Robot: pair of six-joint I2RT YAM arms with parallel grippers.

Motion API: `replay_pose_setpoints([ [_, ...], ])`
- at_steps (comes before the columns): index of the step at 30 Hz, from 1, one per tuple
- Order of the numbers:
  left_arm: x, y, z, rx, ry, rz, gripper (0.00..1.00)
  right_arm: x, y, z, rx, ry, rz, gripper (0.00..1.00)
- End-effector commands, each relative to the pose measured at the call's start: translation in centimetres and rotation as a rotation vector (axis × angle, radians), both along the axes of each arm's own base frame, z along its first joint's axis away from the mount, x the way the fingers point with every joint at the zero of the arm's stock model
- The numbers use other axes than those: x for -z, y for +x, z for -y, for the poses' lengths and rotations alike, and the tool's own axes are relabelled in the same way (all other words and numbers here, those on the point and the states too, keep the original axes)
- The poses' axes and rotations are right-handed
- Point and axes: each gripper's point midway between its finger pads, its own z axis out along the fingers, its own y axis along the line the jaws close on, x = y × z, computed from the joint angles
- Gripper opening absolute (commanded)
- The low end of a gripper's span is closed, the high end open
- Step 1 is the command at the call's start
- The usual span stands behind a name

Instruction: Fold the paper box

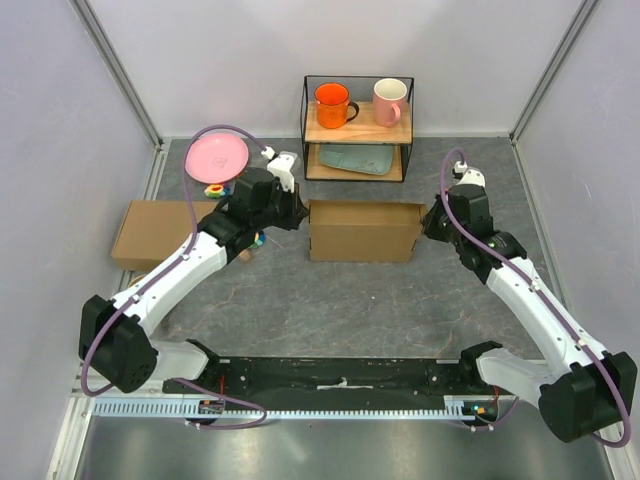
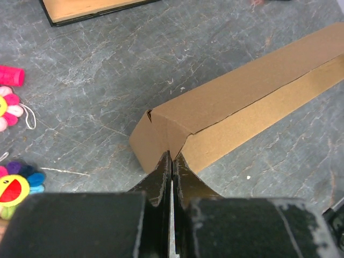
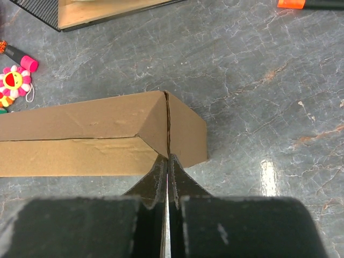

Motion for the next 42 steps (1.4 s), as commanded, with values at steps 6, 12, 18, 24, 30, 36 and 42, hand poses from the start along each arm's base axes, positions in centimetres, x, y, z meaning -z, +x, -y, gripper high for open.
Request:
replay_pose_setpoints([
  [6, -5.2, 0.2, 0.4, -0.021, -0.243, 0.002, 0.02, 5.8, -2.5, 0.9, 0.009, -0.109, -0.166, 0.00],
  [12, -5.7, 0.5, 0.0, -0.026, -0.345, -0.072, 0.02, 5.8, -2.4, 0.8, 0.007, -0.113, -0.165, 0.00],
  [18, -5.4, 0.8, -0.3, -0.014, -0.492, -0.182, 0.02, 6.0, -2.3, 0.8, 0.006, -0.119, -0.170, 0.00],
  [24, -5.0, 0.9, -0.7, -0.015, -0.568, -0.241, 0.02, 6.1, -2.3, 0.8, 0.005, -0.120, -0.174, 0.00],
  [30, -4.4, 0.9, -0.5, -0.010, -0.584, -0.274, 0.02, 6.2, -2.3, 0.7, 0.003, -0.120, -0.176, 0.00],
  [36, -3.0, 1.5, -1.7, -0.040, -0.476, -0.218, 0.02, 6.0, -2.3, 0.7, 0.002, -0.117, -0.169, 0.00],
  [42, -0.7, 2.5, -3.4, -0.082, -0.344, -0.134, 0.02, 5.7, -2.3, 0.5, -0.004, -0.111, -0.166, 0.00],
])
